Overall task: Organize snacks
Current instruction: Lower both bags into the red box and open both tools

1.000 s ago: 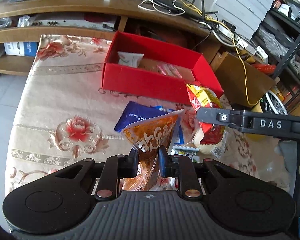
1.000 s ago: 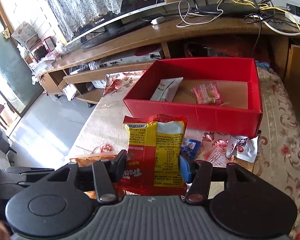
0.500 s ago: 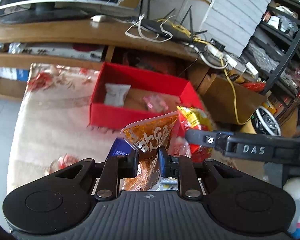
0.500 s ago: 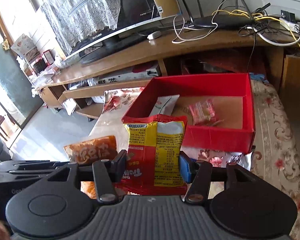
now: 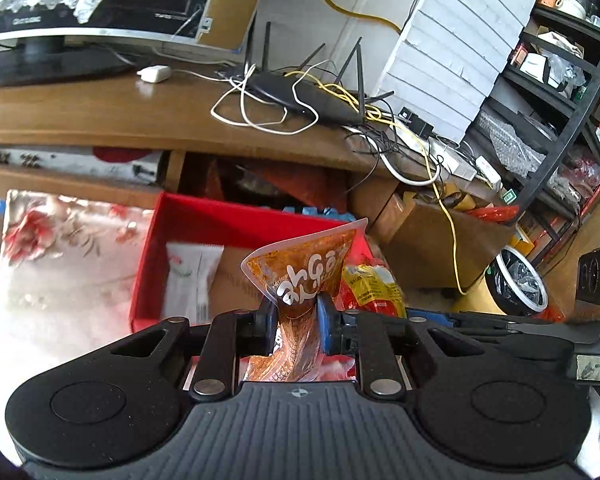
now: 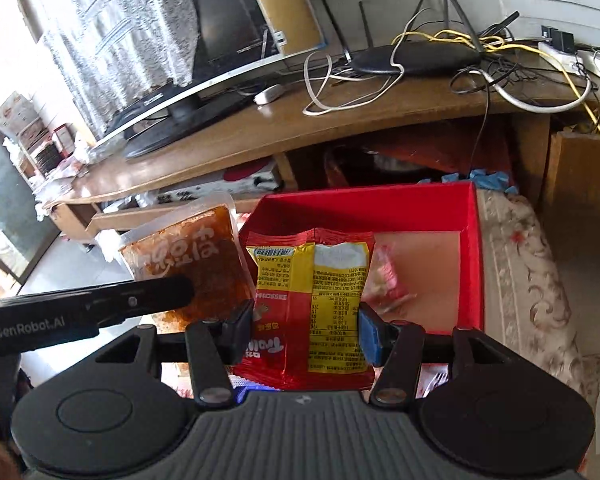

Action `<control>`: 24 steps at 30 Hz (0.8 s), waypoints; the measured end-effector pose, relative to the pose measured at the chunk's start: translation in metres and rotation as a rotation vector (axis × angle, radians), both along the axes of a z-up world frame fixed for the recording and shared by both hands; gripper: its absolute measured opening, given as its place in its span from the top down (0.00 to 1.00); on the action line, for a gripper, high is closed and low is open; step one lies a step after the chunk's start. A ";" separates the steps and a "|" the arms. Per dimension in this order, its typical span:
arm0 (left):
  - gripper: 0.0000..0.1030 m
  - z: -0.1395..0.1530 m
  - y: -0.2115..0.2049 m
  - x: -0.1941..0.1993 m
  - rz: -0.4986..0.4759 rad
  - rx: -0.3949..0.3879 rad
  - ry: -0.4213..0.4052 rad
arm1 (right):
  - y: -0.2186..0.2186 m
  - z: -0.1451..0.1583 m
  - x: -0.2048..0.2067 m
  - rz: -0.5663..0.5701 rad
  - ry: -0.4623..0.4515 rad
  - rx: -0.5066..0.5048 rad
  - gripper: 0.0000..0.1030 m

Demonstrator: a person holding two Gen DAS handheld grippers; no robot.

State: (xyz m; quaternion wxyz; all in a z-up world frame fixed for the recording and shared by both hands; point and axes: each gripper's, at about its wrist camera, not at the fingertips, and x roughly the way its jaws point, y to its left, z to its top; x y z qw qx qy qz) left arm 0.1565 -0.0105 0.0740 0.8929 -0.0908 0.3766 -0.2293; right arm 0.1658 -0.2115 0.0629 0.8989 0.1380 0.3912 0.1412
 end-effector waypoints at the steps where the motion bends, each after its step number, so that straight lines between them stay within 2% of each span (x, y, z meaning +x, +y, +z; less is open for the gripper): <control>1: 0.75 0.000 -0.003 0.006 -0.006 0.002 0.000 | -0.002 0.000 0.006 -0.007 0.000 -0.001 0.50; 10: 0.75 -0.013 -0.019 0.048 -0.030 0.004 0.018 | -0.017 -0.008 0.048 -0.048 0.021 -0.017 0.50; 24: 0.75 -0.049 -0.016 0.087 -0.017 0.019 0.106 | -0.009 -0.048 0.089 -0.044 0.120 -0.069 0.50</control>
